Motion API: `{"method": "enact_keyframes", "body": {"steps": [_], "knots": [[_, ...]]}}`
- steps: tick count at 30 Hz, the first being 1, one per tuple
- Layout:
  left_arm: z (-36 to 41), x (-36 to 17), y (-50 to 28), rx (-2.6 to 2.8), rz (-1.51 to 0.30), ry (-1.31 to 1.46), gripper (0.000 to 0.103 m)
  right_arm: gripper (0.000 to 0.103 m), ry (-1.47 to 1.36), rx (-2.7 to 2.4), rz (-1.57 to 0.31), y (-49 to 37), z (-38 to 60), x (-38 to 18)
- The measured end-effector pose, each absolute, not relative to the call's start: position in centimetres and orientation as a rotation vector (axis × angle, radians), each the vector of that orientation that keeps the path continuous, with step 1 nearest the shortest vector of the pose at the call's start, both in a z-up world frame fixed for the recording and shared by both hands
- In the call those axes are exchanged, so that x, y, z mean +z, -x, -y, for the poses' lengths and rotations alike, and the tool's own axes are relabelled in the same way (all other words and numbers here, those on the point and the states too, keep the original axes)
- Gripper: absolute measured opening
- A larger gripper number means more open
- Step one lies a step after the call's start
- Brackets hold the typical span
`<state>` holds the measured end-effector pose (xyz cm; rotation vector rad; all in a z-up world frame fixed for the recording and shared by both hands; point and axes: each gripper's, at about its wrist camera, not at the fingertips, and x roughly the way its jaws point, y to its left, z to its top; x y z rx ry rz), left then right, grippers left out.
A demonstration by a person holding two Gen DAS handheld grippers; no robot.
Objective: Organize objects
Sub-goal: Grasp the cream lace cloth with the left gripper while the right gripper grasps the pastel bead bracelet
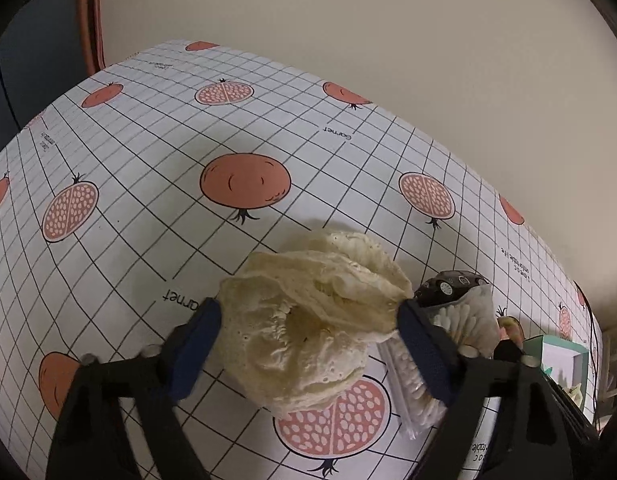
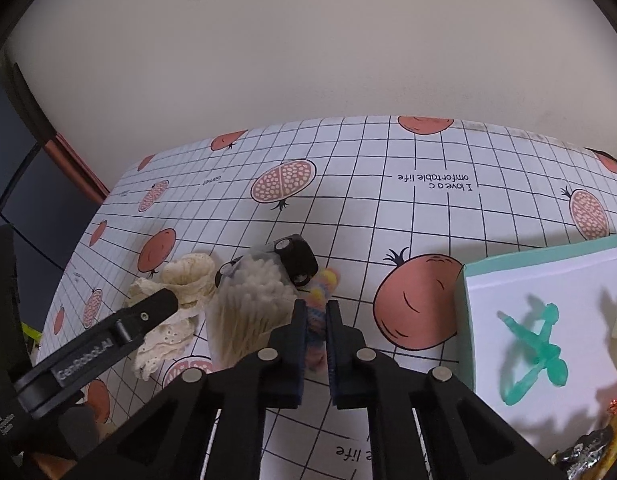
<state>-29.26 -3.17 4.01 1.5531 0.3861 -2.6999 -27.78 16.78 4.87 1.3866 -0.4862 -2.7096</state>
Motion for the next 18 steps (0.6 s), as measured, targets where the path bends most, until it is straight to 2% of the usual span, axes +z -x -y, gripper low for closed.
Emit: {"method": "enact_keyframes", "body": {"steps": [3, 5, 18], "knots": [[2.9, 3.6, 29.4, -2.700, -0.393, -1.576, 0.077, 0.008, -1.378, -2.711, 0.481, 27.6, -16.7, 5.1], [2.8, 3.4, 29.3, -2.699, -0.401, -1.588, 0.062, 0.008, -1.373, -2.715, 0.476, 27.5, -16.7, 5.3], [2.7, 3.0, 29.1, -2.683, -0.381, -1.599, 0.024, 0.008, -1.357, -2.733, 0.476, 27.0, -17.6, 6.2]]}}
